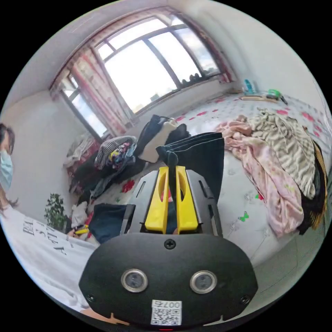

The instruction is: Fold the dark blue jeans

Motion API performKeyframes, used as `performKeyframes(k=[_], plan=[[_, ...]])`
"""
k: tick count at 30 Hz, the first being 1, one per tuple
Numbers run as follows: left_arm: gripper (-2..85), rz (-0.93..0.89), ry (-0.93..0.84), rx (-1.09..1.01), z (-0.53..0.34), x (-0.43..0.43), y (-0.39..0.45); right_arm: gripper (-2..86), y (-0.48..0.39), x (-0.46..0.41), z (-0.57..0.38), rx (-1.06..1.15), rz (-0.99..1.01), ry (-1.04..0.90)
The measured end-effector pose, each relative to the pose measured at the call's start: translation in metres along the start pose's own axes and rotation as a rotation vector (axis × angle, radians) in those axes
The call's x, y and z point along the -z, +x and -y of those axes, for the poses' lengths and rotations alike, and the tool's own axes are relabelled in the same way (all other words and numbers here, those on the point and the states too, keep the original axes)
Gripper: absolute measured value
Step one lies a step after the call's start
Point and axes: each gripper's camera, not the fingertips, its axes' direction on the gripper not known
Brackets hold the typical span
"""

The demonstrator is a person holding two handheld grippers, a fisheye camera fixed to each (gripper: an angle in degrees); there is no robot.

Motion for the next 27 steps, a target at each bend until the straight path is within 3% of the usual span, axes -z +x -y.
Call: performKeyframes(k=[4, 10, 15, 20, 23, 27], plan=[[12.3, -0.084, 0.024, 0.064, 0.008, -0.005, -0.032, 2.4, -0.168, -0.091, -0.052, 0.41, 0.099, -0.238], [10.8, -0.154, 0.054, 0.089, 0.015, -0.006, -0.057, 3.8, -0.264, -0.242, -0.193, 0.5, 0.199, -0.85], [7.5, -0.219, 0.068, 0.135, 0.014, -0.012, -0.08, 4.2, -0.282, -0.223, -0.198, 0.494, 0.12, -0.699], [3.1, -0.382, 0.184, 0.096, -0.002, 0.0, -0.086, 4.2, -0.254, -0.214, -0.177, 0.321, 0.158, -0.665], [2.2, -0.533, 0.232, -0.138, -0.006, 0.029, -0.037, 4.1, -0.229, -0.202, -0.171, 0.185, 0.166, -0.607], [1.9, -0.635, 0.169, -0.626, -0.018, 0.06, 0.101, 3.7, -0.187, -0.175, -0.165, 0.042, 0.13, -0.507]])
